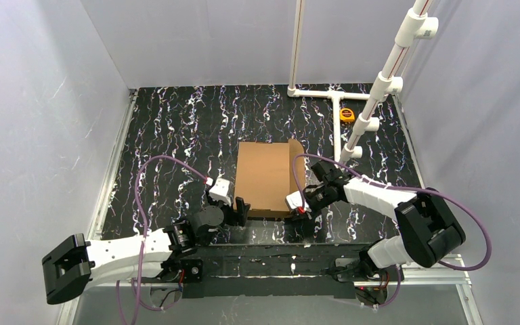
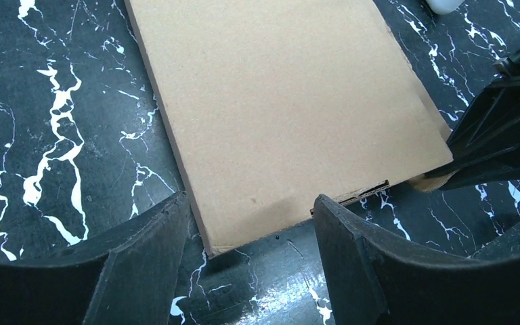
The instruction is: Fold the paper box
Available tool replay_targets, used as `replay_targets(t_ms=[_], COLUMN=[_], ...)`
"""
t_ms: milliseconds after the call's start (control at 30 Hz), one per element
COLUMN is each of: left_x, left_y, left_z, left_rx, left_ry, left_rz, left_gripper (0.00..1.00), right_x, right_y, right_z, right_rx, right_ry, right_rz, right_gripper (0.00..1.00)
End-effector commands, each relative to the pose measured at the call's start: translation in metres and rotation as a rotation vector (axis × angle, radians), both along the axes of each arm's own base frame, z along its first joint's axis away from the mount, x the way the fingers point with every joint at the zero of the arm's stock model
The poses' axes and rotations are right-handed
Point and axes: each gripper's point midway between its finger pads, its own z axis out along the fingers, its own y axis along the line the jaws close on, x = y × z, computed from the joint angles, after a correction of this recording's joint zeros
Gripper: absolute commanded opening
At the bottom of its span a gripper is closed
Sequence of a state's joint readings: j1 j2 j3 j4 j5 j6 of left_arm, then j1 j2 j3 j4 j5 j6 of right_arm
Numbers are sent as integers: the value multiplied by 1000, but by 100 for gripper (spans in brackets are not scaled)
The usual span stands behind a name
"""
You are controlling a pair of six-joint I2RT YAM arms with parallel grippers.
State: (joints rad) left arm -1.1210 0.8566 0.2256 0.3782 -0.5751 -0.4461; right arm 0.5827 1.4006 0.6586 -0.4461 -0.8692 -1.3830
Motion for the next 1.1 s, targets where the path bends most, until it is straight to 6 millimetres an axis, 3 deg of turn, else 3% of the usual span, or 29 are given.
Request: replay_targets(t_ms=[0, 500, 1067], left_x=[8, 20, 26], left_y=[5, 19, 26], left_z=[15, 21, 20], left_rx=[-22, 28, 54], left_ry=[-17, -13, -18], left_rz=[58, 137, 183], left_gripper=[65, 66, 65], right_x=[14, 9, 9], right_y=[-2, -5, -18], right_z=[10, 21, 17], right_rx=[-23, -14, -86], right_ry=[-63, -73, -73], right_rz=[-35, -37, -101], right_gripper=[26, 32, 25])
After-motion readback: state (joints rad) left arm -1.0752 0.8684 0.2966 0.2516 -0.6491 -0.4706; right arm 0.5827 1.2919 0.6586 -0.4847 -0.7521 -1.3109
